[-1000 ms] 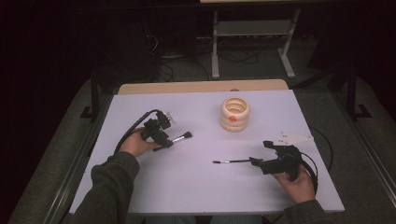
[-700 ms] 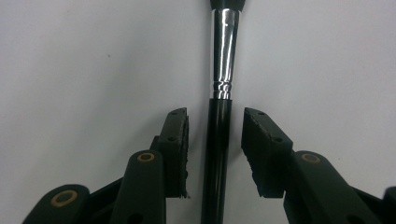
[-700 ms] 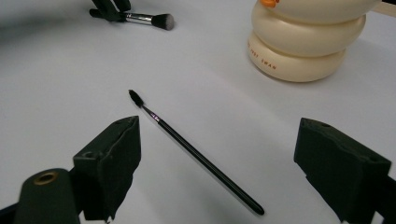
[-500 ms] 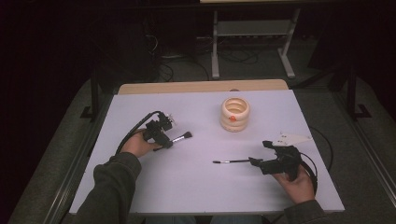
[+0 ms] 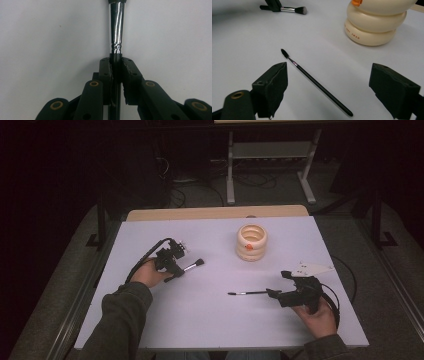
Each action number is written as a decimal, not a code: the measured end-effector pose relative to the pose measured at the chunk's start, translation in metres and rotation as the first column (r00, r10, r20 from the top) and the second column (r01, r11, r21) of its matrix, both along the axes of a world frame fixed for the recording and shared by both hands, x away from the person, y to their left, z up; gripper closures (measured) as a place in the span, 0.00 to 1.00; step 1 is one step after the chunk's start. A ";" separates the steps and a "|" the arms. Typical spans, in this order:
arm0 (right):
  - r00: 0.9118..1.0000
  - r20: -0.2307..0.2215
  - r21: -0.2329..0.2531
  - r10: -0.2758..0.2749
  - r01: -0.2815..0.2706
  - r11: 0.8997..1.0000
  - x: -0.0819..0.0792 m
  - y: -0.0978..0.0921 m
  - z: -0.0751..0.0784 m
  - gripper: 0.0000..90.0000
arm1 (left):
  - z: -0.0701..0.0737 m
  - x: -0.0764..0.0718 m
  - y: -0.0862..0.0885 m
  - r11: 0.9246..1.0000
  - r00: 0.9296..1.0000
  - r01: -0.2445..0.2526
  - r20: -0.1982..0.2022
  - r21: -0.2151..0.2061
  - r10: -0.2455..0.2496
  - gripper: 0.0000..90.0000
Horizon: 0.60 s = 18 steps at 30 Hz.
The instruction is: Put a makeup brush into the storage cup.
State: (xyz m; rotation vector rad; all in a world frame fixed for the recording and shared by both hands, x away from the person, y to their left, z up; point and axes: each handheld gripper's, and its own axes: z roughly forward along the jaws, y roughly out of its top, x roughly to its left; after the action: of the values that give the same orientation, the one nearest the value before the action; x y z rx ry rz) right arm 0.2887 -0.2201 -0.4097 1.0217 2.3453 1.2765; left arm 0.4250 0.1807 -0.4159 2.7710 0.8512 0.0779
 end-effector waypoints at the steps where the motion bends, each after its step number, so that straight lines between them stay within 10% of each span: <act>1: 1.000 -0.001 -0.001 -0.001 0.001 1.000 0.000 0.000 0.000 0.16 | 0.000 0.000 -0.001 1.000 1.000 -0.004 -0.001 0.003 0.004 0.88; 18: 1.000 -0.009 -0.006 0.006 -0.006 1.000 0.001 0.000 -0.002 0.16 | 0.005 -0.002 0.006 0.999 1.000 -0.028 -0.011 0.019 0.028 0.89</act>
State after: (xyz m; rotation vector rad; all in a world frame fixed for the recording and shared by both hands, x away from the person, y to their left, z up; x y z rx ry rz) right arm 0.2894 -0.2196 -0.4120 1.0215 2.3585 1.2688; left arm 0.4226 0.1871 -0.4105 2.7798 0.8970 0.0755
